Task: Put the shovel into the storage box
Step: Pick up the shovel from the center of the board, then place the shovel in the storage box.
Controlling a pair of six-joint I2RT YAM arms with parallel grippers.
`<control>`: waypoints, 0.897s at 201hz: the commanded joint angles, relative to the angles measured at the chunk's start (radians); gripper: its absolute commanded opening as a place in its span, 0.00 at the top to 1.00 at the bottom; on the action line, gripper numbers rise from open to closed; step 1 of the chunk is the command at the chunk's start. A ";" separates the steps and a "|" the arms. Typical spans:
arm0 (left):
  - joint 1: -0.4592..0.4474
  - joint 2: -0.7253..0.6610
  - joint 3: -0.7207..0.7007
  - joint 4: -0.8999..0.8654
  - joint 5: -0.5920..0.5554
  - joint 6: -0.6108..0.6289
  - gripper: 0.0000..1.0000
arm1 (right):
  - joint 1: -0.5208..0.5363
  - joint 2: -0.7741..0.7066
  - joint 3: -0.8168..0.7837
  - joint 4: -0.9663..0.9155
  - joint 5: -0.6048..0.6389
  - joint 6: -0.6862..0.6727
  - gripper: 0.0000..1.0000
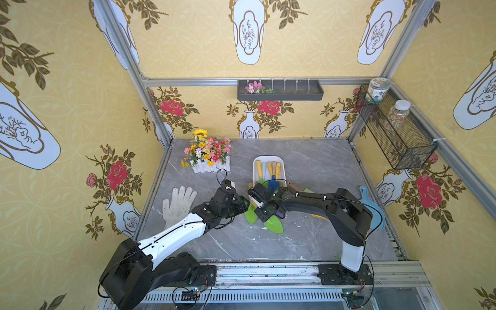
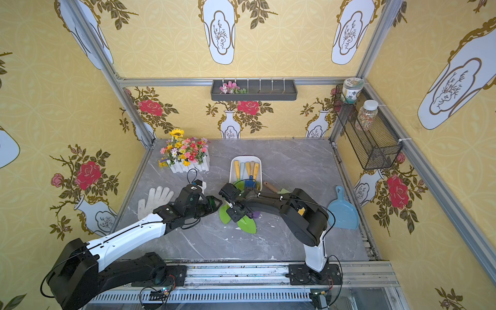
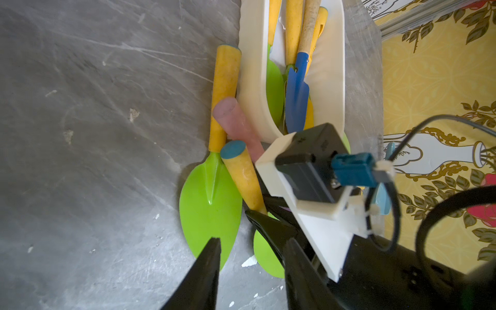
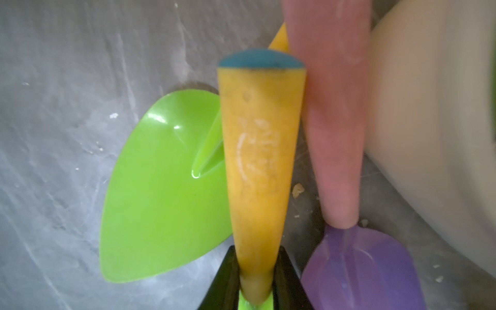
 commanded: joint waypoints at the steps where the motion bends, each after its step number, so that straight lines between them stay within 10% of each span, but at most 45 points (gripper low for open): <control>1: 0.001 0.004 0.002 0.013 0.003 0.003 0.57 | 0.002 -0.035 0.006 -0.018 0.006 0.015 0.78; 180: 0.001 0.025 0.056 0.020 0.036 0.012 0.56 | -0.192 -0.200 0.161 -0.141 -0.041 0.139 0.78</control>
